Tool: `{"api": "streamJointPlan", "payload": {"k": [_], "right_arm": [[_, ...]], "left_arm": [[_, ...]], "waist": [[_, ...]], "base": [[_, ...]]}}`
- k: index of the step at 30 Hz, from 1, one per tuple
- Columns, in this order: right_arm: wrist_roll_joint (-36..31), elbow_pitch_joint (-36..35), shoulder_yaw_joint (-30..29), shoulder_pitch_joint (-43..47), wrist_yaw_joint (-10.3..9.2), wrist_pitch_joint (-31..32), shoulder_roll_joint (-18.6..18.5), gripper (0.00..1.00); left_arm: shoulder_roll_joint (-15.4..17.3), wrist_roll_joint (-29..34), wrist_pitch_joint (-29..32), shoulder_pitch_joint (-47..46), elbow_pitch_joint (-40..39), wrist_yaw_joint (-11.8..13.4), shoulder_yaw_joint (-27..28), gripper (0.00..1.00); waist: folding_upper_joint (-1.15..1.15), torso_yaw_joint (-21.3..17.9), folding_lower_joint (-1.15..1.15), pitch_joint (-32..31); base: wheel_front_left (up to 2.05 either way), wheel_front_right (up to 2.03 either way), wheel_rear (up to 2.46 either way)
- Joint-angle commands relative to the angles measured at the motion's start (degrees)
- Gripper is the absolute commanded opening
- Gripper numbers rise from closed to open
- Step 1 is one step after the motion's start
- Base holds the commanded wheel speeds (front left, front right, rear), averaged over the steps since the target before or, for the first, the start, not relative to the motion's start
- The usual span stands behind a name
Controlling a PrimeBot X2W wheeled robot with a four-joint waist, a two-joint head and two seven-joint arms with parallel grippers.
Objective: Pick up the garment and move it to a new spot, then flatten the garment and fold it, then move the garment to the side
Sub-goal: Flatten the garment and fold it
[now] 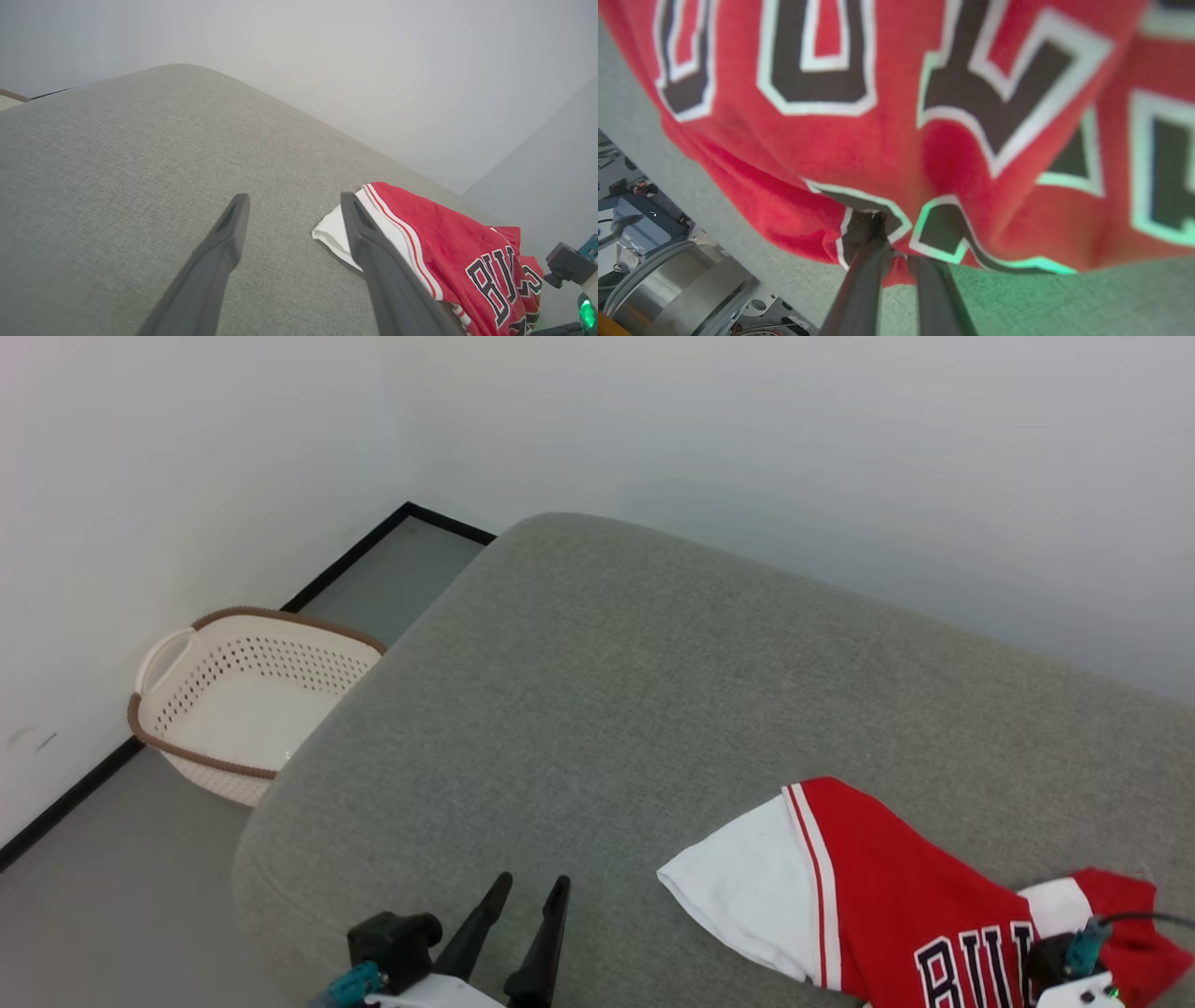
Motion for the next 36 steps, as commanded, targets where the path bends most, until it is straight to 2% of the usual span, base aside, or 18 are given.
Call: {"api": "streamJointPlan", "payload": {"k": [1,5,6,8,9,19,24,29,36], "right_arm": [[-2.18,2.15,1.77,9.15,0.44,4.42,3.93,0.00],[-8.28,-1.89,-4.67,12.09,0.45,6.98,8.25,0.00],[-9.68,-2.71,-5.97,12.47,0.45,7.17,9.33,0.24],[-12.31,-3.89,-7.92,12.87,0.45,7.84,10.88,0.66],[-13.11,-4.21,-9.12,13.00,0.45,7.83,11.77,1.00],[-19.43,-2.03,-15.66,10.56,0.12,5.50,16.09,1.00],[-19.68,-1.68,-17.76,8.30,0.03,5.01,16.33,1.00],[-18.92,-5.16,-19.32,6.10,0.00,6.34,15.67,1.00],[-17.14,-13.71,-19.46,4.12,0.17,7.82,13.95,1.00]], "left_arm": [[-0.15,-0.24,-0.13,-0.18,0.20,0.15,-0.14,1.00],[-0.22,-0.23,-0.09,-0.61,0.76,0.04,-0.64,1.00],[-0.27,-0.41,-0.14,-0.69,0.89,0.00,-0.74,1.00],[-0.29,-0.40,-0.27,-0.88,1.11,-0.05,-0.88,1.00],[-0.27,-0.38,-0.32,-0.92,1.20,-0.07,-0.91,1.00],[-0.14,-0.80,-0.60,-1.53,1.67,-0.17,-1.29,1.00],[0.20,-0.95,-0.87,-1.59,1.86,0.01,-1.08,1.00],[1.01,-0.21,-1.30,-0.95,1.61,0.80,-0.69,1.00],[1.90,-0.37,-1.79,1.03,0.02,2.61,0.54,1.00]], "waist": [[0.00,-0.02,0.00,-0.01],[0.00,-0.10,0.00,-0.13],[0.00,-0.13,0.00,-0.18],[0.00,-0.13,0.00,-0.29],[0.00,-0.17,0.00,-0.31],[0.00,-0.21,0.00,-0.02],[0.00,-0.75,0.00,0.02],[0.00,-2.62,0.00,-1.15],[0.00,-7.03,0.00,-3.58]], "base": [[0.00,0.00,0.00],[0.00,0.00,0.00],[0.00,0.00,0.00],[0.00,0.00,0.00],[0.00,0.00,0.00],[0.00,0.00,0.00],[0.00,0.00,0.00],[0.00,0.00,0.00],[0.00,0.00,0.00]]}}
